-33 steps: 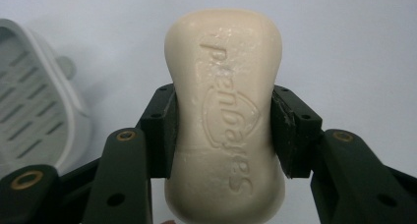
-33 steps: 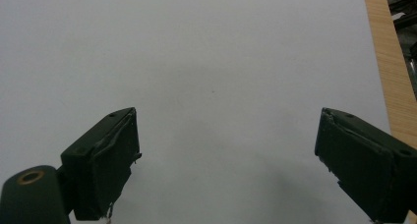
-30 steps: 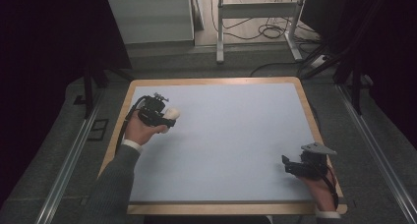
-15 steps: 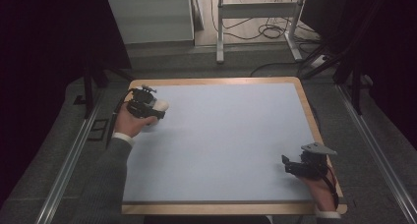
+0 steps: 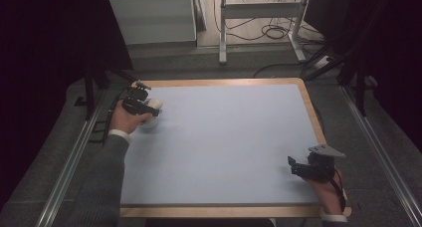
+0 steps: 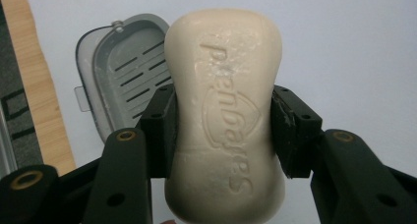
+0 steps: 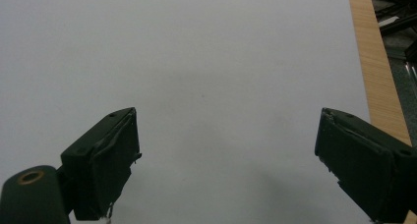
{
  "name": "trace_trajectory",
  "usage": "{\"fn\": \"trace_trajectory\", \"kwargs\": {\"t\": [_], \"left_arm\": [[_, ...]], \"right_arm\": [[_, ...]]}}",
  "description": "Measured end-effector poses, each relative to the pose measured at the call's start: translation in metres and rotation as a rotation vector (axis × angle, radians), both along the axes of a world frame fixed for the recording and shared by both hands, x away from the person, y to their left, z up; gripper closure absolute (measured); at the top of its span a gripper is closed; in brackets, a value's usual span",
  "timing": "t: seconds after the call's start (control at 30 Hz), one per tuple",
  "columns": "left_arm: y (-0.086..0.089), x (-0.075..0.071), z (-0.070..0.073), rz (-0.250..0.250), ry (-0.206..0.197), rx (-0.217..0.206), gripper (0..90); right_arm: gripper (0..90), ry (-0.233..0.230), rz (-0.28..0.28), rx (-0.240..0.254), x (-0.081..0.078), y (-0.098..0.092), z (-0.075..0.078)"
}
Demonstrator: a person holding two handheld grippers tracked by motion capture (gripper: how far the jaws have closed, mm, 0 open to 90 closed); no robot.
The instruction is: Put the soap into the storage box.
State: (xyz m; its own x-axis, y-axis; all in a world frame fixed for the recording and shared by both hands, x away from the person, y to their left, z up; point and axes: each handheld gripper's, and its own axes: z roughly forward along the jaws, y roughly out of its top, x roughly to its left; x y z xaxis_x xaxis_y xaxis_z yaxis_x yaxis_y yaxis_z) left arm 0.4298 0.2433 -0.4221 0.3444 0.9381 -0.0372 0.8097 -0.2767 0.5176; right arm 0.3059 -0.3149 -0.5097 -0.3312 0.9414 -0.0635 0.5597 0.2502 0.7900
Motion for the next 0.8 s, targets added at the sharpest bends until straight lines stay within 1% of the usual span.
{"fn": "trace_trajectory", "kwargs": {"t": [0.23,0.27,0.37,0.43,0.6,0.73,0.8], "left_arm": [[0.007,0.007,-0.006,0.027,0.016,-0.003,49.7],[0.009,0.010,-0.007,0.034,0.021,-0.009,49.7],[0.011,0.012,-0.008,0.040,0.029,-0.001,49.7],[0.015,0.017,-0.010,0.050,0.037,0.010,49.7],[0.016,0.023,-0.013,0.069,0.038,0.011,49.7],[0.019,0.033,-0.021,0.098,0.053,0.011,49.7],[0.020,0.036,-0.023,0.103,0.057,0.008,49.7]], "right_arm": [[9.6,0.002,0.000,-0.004,0.000,0.000,0.000],[9.6,0.002,-0.001,-0.004,0.000,0.000,0.000],[9.6,0.002,0.000,-0.002,0.000,0.000,0.000],[9.6,0.005,-0.001,-0.003,0.000,0.001,0.000],[9.6,0.007,-0.001,-0.006,0.000,0.001,0.000],[9.6,0.008,-0.005,-0.005,0.000,-0.001,-0.001],[9.6,0.008,-0.005,-0.005,0.000,-0.001,-0.001]]}}
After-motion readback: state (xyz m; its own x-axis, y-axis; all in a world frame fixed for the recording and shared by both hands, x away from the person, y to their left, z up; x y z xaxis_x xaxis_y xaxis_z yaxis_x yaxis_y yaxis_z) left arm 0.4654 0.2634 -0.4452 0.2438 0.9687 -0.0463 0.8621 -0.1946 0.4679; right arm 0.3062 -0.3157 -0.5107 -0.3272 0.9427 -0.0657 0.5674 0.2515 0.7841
